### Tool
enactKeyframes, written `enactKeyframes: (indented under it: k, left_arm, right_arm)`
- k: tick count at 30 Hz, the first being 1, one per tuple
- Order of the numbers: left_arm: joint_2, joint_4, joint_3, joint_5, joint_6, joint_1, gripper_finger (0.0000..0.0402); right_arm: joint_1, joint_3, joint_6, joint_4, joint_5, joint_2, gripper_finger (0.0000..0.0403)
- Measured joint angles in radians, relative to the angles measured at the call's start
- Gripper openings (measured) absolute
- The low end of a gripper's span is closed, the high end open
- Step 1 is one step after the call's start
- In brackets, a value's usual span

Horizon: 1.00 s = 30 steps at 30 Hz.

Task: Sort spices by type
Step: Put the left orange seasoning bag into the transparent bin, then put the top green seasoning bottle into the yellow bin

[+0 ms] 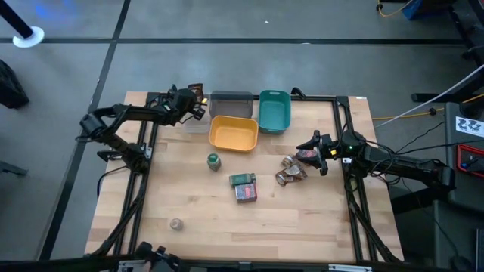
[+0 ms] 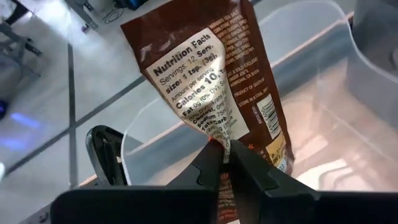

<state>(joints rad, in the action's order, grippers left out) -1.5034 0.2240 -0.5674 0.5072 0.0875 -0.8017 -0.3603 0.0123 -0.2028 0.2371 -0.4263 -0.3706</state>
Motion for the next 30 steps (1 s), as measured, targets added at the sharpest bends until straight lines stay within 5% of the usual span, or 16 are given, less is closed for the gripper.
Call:
enactKeyframes:
  k: [16,23,30]
  left_arm:
    - [0.01,-0.004,0.0,0.001,0.084,0.004,0.0114]
    - [0.059,-0.003,-0.001,0.002,0.121,0.03,0.0119]
    - [0.14,-0.004,-0.001,-0.034,-0.033,0.037,0.011]
  right_arm:
    - [0.0,0.0,0.0,0.0,0.0,0.0,0.0257]
    - [0.0,0.0,0.0,-0.001,0.0,0.0,0.0257]
    - [0.0,0.0,-0.001,-0.001,0.0,0.0,0.0257]
